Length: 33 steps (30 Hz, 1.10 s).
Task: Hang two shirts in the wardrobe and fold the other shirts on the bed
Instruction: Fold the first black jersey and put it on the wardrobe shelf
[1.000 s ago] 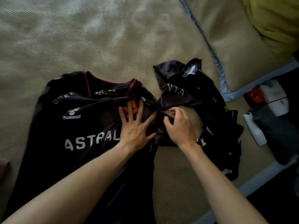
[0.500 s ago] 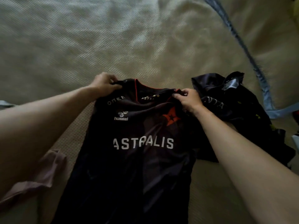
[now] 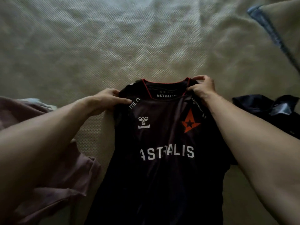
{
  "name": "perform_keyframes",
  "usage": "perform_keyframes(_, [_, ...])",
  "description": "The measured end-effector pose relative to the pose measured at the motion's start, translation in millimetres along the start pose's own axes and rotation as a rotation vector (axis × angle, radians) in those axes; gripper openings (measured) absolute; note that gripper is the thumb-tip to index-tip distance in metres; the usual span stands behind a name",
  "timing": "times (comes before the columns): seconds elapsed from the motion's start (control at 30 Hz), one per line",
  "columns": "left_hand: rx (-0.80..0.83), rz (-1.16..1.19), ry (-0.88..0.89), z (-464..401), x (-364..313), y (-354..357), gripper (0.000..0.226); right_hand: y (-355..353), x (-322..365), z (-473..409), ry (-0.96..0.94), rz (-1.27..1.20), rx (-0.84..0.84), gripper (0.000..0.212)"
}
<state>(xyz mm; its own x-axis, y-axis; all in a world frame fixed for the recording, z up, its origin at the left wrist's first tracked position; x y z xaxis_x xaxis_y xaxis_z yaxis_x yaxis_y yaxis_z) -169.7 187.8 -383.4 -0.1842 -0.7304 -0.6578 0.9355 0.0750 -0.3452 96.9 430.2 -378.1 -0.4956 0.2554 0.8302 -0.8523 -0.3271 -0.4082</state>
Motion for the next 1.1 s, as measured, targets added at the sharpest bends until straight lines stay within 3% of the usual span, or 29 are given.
perform_keyframes(0.17, [0.372,-0.078,-0.199,16.8,31.0,6.3,0.044,-9.8,-5.0,1.1,0.082,-0.201,-0.078,0.057])
perform_keyframes(0.27, [0.387,0.038,-0.229,23.9,40.1,-3.7,0.041,-10.1,0.4,3.0,0.105,-0.27,-0.054,0.049])
perform_keyframes(0.33, [0.307,0.054,-0.192,25.6,36.4,-18.1,0.032,-13.1,-1.4,-0.8,0.113,-0.233,-0.081,0.041])
perform_keyframes(0.4, [0.162,-0.002,-0.154,24.1,32.7,-38.1,0.024,-18.4,-4.3,-5.1,0.087,-0.034,-0.136,0.04])
perform_keyframes(0.5, [-0.231,-0.369,-0.041,24.2,23.3,-74.0,0.02,-20.3,0.3,4.6,0.019,0.276,-0.214,0.055])
perform_keyframes(0.57, [-0.418,-0.565,-0.013,29.9,16.6,-84.5,0.029,-14.5,14.8,23.6,-0.153,0.473,-0.277,0.058])
perform_keyframes(0.6, [-0.419,-0.578,-0.053,33.0,20.0,-82.6,0.041,-4.2,26.8,37.2,-0.288,0.542,-0.264,0.053])
perform_keyframes(0.67, [-0.348,-0.561,-0.172,41.4,34.3,-68.8,0.08,33.4,43.1,71.1,-0.529,0.491,-0.076,0.037])
perform_keyframes(0.73, [-0.313,-0.642,-0.204,54.0,41.5,-49.1,0.11,82.9,41.5,115.1,-0.518,0.374,0.247,0.024])
perform_keyframes(0.77, [-0.307,-0.681,-0.199,59.8,44.4,-40.0,0.111,109.5,35.4,138.9,-0.442,0.381,0.408,0.024])
perform_keyframes(0.83, [-0.297,-0.683,-0.159,64.5,51.7,-27.2,0.089,157.7,18.1,187.5,-0.278,0.484,0.647,0.043])
perform_keyframes(0.93, [-0.296,-0.515,-0.196,67.7,61.3,-36.8,0.05,197.1,2.9,235.4,-0.134,0.659,0.734,0.072])
perform_keyframes(1.0, [-0.282,-0.435,-0.202,68.6,65.3,-50.1,0.036,207.8,6.4,250.1,-0.17,0.697,0.694,0.06])
perform_keyframes(1.07, [-0.285,-0.421,-0.214,73.4,69.1,-66.1,0.028,217.6,14.6,261.8,-0.21,0.558,0.696,0.033])
perform_keyframes(1.1, [-0.305,-0.443,-0.215,75.2,72.0,-74.9,0.025,223.5,18.7,267.3,-0.207,0.452,0.706,0.033])
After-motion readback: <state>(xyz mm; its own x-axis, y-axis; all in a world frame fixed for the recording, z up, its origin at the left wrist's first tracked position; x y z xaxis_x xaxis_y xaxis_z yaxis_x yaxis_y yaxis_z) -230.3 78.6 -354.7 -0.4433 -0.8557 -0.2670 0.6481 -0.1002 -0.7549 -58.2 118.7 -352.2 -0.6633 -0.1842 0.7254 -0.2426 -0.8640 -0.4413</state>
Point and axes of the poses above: each hand's wrist, its own z-axis away from the middle knuckle, its own y-axis out of the palm, x = y × z, the point moved 7 cm from there along -z, towards the middle knuckle, and after that the axes turned 7 degrees about -z, right-handed, at the moved point
